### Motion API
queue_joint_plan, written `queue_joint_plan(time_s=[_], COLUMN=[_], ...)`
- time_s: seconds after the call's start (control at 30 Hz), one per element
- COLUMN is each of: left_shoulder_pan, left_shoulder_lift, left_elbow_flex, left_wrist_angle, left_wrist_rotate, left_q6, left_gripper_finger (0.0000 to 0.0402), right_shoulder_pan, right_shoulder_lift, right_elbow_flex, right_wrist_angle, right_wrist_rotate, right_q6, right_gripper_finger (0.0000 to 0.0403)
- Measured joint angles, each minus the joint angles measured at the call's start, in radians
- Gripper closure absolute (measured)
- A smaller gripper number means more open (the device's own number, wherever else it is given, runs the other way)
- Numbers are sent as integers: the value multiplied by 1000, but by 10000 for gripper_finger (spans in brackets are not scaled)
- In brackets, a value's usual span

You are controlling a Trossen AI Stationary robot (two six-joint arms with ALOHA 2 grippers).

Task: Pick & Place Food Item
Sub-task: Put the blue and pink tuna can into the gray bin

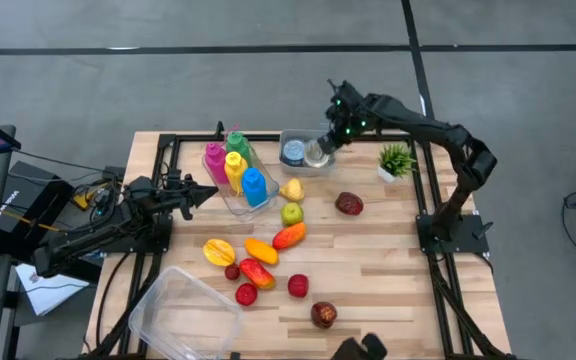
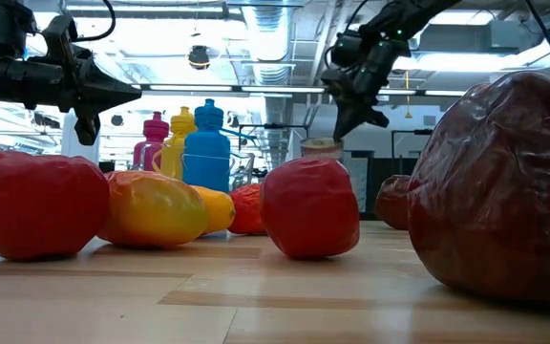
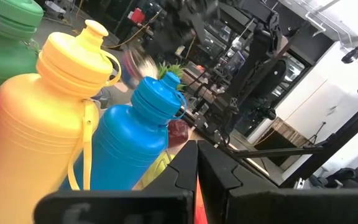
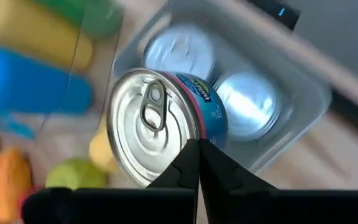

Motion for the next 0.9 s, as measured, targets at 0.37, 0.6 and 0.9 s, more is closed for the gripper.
queue_joint_plan(time_s=[0.37, 0.6, 0.9], left_shoulder_pan=[0, 0, 0], left_shoulder_lift=[0, 0, 0], left_elbow_flex=[0, 0, 0], left_wrist_angle=[0, 0, 0], left_wrist_rotate=[0, 0, 0], left_q6=[0, 0, 0], left_gripper_finger=[402, 402, 402], right_shoulder_pan=[-103, -105, -98], right_shoulder_lift=[124, 201, 203], right_elbow_flex=[43, 41, 41], right_wrist_angle=[15, 28, 56], right_wrist_rotate=[-3, -23, 56], right_q6=[-1, -4, -2], right_gripper_finger=[403, 403, 388])
